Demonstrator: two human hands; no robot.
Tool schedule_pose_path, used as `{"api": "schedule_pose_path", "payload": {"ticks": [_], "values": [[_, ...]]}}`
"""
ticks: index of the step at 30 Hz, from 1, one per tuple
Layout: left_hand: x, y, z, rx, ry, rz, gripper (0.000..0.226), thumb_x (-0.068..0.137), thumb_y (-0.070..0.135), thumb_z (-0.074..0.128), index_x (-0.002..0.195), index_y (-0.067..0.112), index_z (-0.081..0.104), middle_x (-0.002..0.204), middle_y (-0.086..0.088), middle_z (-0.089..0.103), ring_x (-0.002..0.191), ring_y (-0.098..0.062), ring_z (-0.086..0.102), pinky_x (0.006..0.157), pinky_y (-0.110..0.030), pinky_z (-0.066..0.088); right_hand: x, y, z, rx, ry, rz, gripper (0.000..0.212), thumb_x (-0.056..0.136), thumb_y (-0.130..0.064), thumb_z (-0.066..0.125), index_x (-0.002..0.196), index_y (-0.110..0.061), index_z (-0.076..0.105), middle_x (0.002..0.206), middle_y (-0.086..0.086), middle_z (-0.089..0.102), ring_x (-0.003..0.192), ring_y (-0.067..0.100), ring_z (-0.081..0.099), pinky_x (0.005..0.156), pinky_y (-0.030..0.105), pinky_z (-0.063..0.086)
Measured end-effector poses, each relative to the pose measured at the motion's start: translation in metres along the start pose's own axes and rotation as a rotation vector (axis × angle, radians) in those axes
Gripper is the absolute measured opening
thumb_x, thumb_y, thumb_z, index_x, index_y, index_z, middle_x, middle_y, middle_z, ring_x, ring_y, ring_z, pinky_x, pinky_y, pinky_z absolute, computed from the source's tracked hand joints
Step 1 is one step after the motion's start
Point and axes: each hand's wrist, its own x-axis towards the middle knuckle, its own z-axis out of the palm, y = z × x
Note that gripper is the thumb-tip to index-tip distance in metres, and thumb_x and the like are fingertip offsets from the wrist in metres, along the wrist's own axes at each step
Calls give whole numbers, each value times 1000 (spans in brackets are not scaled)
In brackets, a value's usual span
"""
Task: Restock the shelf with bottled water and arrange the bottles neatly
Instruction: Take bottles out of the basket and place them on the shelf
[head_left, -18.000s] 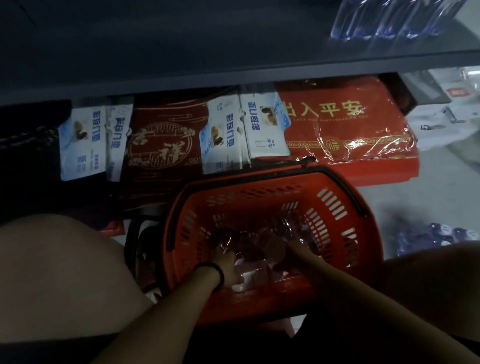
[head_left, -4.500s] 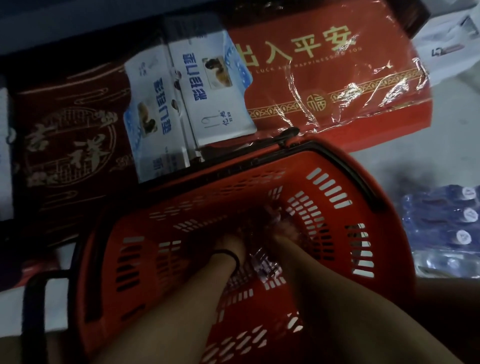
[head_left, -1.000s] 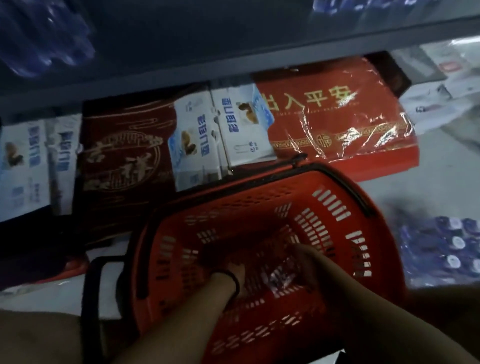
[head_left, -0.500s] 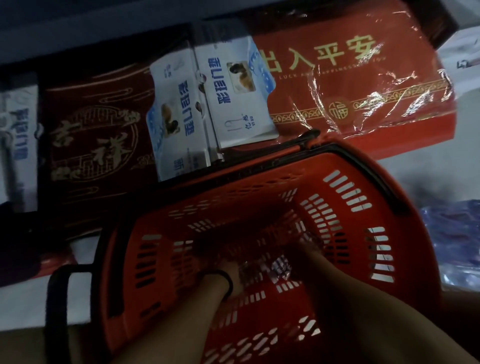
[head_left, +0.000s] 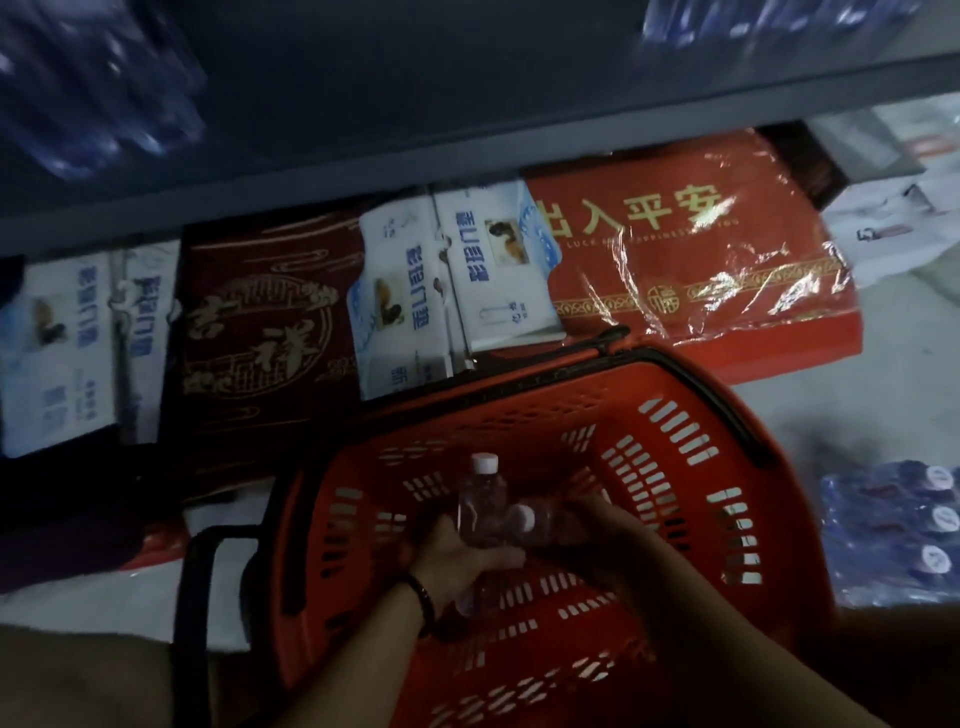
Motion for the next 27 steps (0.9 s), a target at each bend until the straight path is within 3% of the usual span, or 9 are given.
{"api": "schedule_pose_path", "payload": {"ticks": [2,5,8,11,14,18,20,22,27], "values": [[-14,15,8,-61,54,85,45,70,13,96,111,17,78,104,-3,82,100,-19,78,93,-41,62,-3,-1,1,107,-33,91,41,88,-53,74,125,-35,68,119,-8,72,110,14,71,95,40,60],[-25,41,22,-169,152,223,62,65,24,100,120,14,74,111,-6,80,106,-24,77,99,-46,59,11,2,3,126,60,-140,69,58,-57,86,114,-22,67,124,11,71,134,42,61,111,62,50],[-45,72,22,-252,247,381,38,75,-2,89,111,5,76,105,-11,81,100,-26,78,87,-35,61,-69,-45,45,182,131,-259,28,103,-43,58,104,-16,67,118,19,73,106,36,73,90,49,63],[-63,101,13,-328,282,499,24,80,-1,86,100,10,79,99,-12,81,92,-26,79,78,-33,62,-108,-68,62,78,180,-375,48,116,-38,30,111,-9,68,117,19,73,87,24,71,63,28,61],[-76,127,-2,-437,306,553,30,81,14,87,109,12,78,108,-19,79,98,-36,76,86,-44,62,-138,-85,72,-429,281,-551,69,115,-46,12,143,-4,59,141,25,63,131,38,60,108,36,49],[-105,157,-24,-601,222,510,39,76,20,87,111,6,78,106,-33,74,85,-39,72,77,-49,61,-170,-107,70,-815,268,-784,71,109,-63,15,148,-22,59,151,14,59,145,31,48,123,41,34],[-120,170,-35,-612,209,492,40,76,25,87,111,7,78,111,-33,73,95,-46,72,87,-65,58,-183,-121,70,-695,164,-890,62,106,-69,28,141,-34,64,149,-5,60,148,14,45,122,30,36],[-132,186,-45,-563,211,521,41,76,31,87,111,10,79,111,-28,76,101,-47,74,92,-68,57,-200,-135,72,-443,-17,-880,33,112,-42,45,135,-30,66,131,-13,70,129,4,62,104,17,49],[-151,230,-70,-342,339,676,30,84,39,80,104,15,80,98,-10,81,88,-27,79,82,-50,65,-225,-179,80,-340,-225,-955,28,105,-15,64,132,-18,59,121,15,74,114,33,74,96,50,62]]}}
